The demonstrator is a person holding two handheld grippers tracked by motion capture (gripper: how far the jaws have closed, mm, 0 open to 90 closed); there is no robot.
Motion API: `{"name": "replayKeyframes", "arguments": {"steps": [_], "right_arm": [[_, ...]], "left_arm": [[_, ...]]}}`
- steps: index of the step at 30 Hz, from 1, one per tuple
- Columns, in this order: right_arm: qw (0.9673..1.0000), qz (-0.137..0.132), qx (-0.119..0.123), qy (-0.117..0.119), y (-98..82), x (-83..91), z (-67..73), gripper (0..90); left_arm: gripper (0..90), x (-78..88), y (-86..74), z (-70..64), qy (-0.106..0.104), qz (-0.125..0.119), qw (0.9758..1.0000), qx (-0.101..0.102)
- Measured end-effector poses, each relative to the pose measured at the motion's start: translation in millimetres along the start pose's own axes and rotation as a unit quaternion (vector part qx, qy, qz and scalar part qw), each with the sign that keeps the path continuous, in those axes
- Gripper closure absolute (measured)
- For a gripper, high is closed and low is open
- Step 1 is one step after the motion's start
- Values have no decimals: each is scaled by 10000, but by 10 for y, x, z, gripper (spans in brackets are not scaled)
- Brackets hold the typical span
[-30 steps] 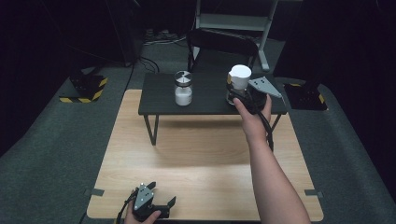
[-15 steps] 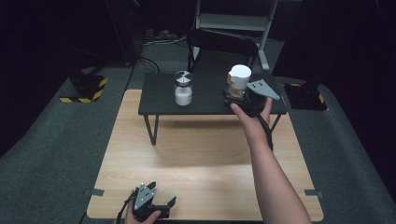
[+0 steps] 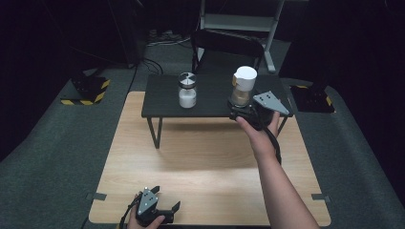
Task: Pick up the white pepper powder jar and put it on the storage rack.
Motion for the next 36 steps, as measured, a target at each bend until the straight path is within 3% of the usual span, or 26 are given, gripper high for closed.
{"name": "replayKeyframes", "arguments": {"steps": [22,36], "right_arm": [[9993,-134,9,335,-363,738,-48,0],[9991,-8,-81,413,-770,1164,-125,0]], "left_arm": [[10,-6,4,-8,-10,26,10000,-81],[10,-6,3,-21,6,35,9999,-119]]}}
Point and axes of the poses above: each handheld gripper's, and its own axes: x roughly backward along the jaws, y roughly out of its top, z roughly to its left, the point moved 8 cm from there along -x, roughly forward along the jaws, and after that the axes turned 7 degrees about -x, right-handed, at the moved point
